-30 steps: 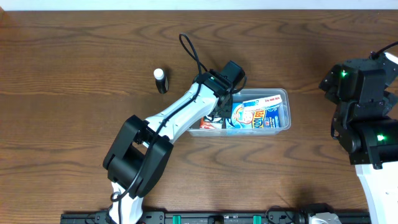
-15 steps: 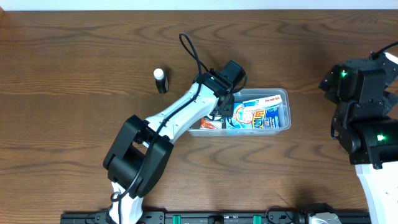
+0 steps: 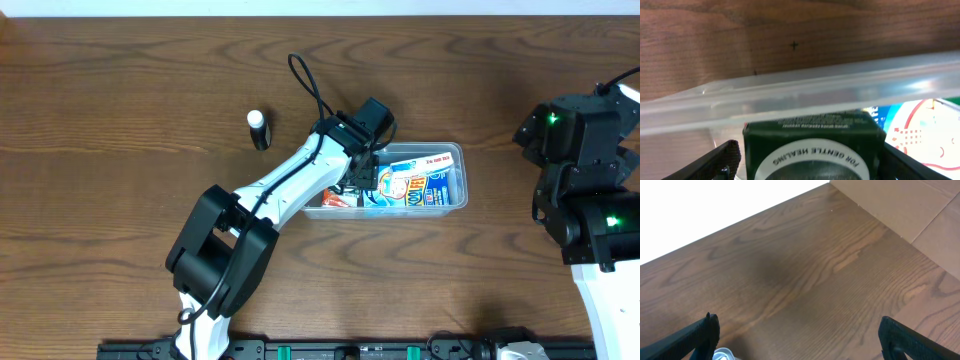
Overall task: Pack container
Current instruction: 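Lower the green tin into the container and open the left gripper, then withdraw the left gripper and reach to the black bottle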
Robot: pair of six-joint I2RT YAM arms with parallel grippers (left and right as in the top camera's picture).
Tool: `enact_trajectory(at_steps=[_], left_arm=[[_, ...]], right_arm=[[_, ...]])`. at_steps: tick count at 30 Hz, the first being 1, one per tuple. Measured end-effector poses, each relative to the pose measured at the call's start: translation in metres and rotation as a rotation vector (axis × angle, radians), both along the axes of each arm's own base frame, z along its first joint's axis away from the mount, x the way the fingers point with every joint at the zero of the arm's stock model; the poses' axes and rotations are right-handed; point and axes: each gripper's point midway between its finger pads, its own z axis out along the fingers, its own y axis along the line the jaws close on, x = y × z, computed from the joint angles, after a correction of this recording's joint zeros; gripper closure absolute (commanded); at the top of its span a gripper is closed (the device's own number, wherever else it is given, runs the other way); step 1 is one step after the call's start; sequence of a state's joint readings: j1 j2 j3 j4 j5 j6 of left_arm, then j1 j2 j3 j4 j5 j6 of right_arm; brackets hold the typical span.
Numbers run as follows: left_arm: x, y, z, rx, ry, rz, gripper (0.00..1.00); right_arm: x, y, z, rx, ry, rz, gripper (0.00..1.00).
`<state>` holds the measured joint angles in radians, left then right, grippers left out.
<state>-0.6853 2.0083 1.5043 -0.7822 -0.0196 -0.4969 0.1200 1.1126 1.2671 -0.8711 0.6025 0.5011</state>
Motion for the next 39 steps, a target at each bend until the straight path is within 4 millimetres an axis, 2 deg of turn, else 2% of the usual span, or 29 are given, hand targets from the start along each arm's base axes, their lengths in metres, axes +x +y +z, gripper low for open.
enact_trajectory(at_steps=[2,5,12,17,20,24,26,29,32,34,39], left_arm=[[0.0,0.0,0.006,-0.005,-0.009,-0.005,0.16],[0.003,-0.001,0.029,-0.037,-0.057,-0.014,0.16],[0.001,0.002,0.12,-0.151,-0.237,-0.045,0.16],[0.004,0.031,0.168,-0.132,-0.364,-0.016,0.16],[0.021,0.065,0.184,-0.095,-0.425,0.048,0.16],[0.049,0.126,0.182,-0.023,-0.44,0.178,0.16],[0.061,0.159,0.176,0.008,-0.426,0.235,0.16],[0.072,0.197,0.162,0.041,-0.386,0.288,0.16],[0.078,0.216,0.145,0.066,-0.341,0.303,0.16],[0.082,0.221,0.131,0.078,-0.311,0.295,0.16],[0.087,0.211,0.107,0.053,-0.245,0.243,0.17]], right_arm=[[0.0,0.0,0.0,0.0,0.0,0.0,0.01],[0.0,0.0,0.0,0.0,0.0,0.0,0.01],[0.0,0.0,0.0,0.0,0.0,0.0,0.01],[0.0,0.0,0.0,0.0,0.0,0.0,0.01],[0.0,0.0,0.0,0.0,0.0,0.0,0.01],[0.0,0.0,0.0,0.0,0.0,0.0,0.01],[0.0,0.0,0.0,0.0,0.0,0.0,0.01],[0.0,0.0,0.0,0.0,0.0,0.0,0.01],[0.0,0.0,0.0,0.0,0.0,0.0,0.01],[0.0,0.0,0.0,0.0,0.0,0.0,0.01],[0.0,0.0,0.0,0.0,0.0,0.0,0.01]])
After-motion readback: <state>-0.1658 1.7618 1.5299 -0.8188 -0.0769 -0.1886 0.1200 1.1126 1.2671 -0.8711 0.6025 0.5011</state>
